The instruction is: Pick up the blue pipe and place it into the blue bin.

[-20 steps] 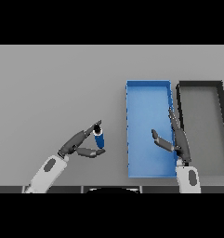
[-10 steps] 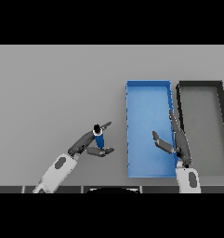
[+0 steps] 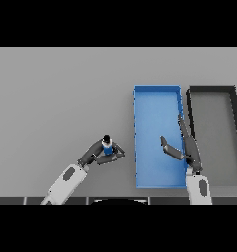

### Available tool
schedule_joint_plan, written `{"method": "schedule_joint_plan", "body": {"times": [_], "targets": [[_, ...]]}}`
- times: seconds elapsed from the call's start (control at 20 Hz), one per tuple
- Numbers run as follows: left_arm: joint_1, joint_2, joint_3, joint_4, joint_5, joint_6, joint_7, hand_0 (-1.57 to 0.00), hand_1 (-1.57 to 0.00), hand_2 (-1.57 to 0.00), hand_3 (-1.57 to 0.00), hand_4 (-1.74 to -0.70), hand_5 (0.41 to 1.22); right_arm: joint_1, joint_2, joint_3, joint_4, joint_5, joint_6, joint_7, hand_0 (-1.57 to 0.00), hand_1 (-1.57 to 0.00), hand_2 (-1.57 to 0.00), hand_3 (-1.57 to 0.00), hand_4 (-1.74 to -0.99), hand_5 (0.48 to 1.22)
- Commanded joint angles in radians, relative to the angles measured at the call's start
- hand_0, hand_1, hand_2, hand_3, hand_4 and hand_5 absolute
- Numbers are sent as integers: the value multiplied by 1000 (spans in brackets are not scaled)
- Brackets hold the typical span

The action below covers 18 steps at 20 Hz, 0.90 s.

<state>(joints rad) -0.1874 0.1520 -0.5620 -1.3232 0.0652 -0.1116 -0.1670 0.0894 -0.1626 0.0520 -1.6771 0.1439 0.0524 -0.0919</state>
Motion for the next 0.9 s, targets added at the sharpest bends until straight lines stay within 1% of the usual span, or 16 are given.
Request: {"method": "schedule_joint_plan", "body": {"times": [0.0, 0.1, 0.15, 0.2, 0.25, 0.3, 0.35, 0.4, 0.5, 0.55, 0.6, 0.7, 0.75, 0.8, 0.85], "targets": [[-1, 1, 1, -12, -5, 3, -2, -1317, -1356, -1386, -1378, -1513, 1139, 11, 4, 6, -1, 1, 4, -13, 1, 1, 1, 1, -1222, 646], [8, -20, 4, -16, -25, 17, -29, -1408, -1434, -1453, -1448, -1492, 1169, 9, 1, 4, 5, -4, 10, -21, 1, 1, 1, 1, -1220, 635], [3, -26, 9, -32, -29, 23, -25, -1441, -1461, -1476, -1472, -1484, 1179, -5, -2, -1, 9, -9, 12, -4, 1, 1, 1, 1, -1217, 631], [-7, -33, 17, -42, -31, 29, -30, -1467, -1483, -1495, -1492, -1478, 1188, -5, 1, -2, 3, -16, 12, -7, 1, 1, 1, 1, -1219, 628], [-16, -38, 25, -60, -26, 28, -28, -1488, -1501, -1510, -1508, -1474, 1194, -10, 5, 0, 0, -20, 14, 2, 1, 1, 1, 1, -1225, 630], [-18, -46, 26, -76, -25, 24, -40, -1504, -1515, -1522, -1520, -1471, 1200, -8, 6, 4, -11, -12, 8, 12, 1, 1, 1, 1, -1229, 633], [-18, -43, 28, -105, -25, 21, -42, -1518, -1526, -1532, -1531, -1469, 1204, -5, 4, 3, -1, -3, 3, 10, 1, 1, 1, 1, -1226, 636], [-31, -45, 37, -119, -20, 18, -27, -1528, -1535, -1540, -1539, -1468, 1207, 7, -6, 1, -5, 6, 2, -3, 1, 1, 1, 1, -1220, 638], [-56, -60, 39, -155, -9, 3, 15, -1544, -1548, -1551, -1550, -1466, 1212, 6, -14, -1, -4, 6, 6, -9, 1, 1, 1, 1, -1204, 640], [-64, -58, 36, -180, -7, -12, 17, -1549, -1553, -1555, -1554, -1466, 1214, 4, -13, -1, -11, 11, 1, -6, 1, 1, 1, 1, -1194, 642], [-71, -64, 31, -201, -13, -15, 26, -1554, -1556, -1558, -1558, -1465, 1215, -7, -17, -6, 10, 15, -2, 1, 1, 1, 1, 1, -1184, 643], [-73, -66, 24, -225, -18, -34, 53, -1560, -1562, -1563, -1563, -1466, 1217, -10, -19, -7, 23, 16, 0, -10, 1, 1, 1, 1, -1170, 644], [-73, -71, 20, -240, -26, -32, 68, -1562, -1563, -1564, -1564, -1467, 1218, -6, -12, 1, 16, 27, -7, -19, 1, 1, 1, 1, -1161, 644], [-76, -70, 24, -258, -23, -38, 87, -1564, -1565, -1566, -1566, -1466, 1219, 1, -18, -1, 7, 20, 2, -33, 1, 1, 1, 1, -1158, 643], [-75, -76, 21, -260, -30, -39, 100, -1565, -1566, -1567, -1567, -1467, 1219, -2, -22, -10, 7, 8, 4, -27, 1, 1, 1, 1, -1155, 642]]}}
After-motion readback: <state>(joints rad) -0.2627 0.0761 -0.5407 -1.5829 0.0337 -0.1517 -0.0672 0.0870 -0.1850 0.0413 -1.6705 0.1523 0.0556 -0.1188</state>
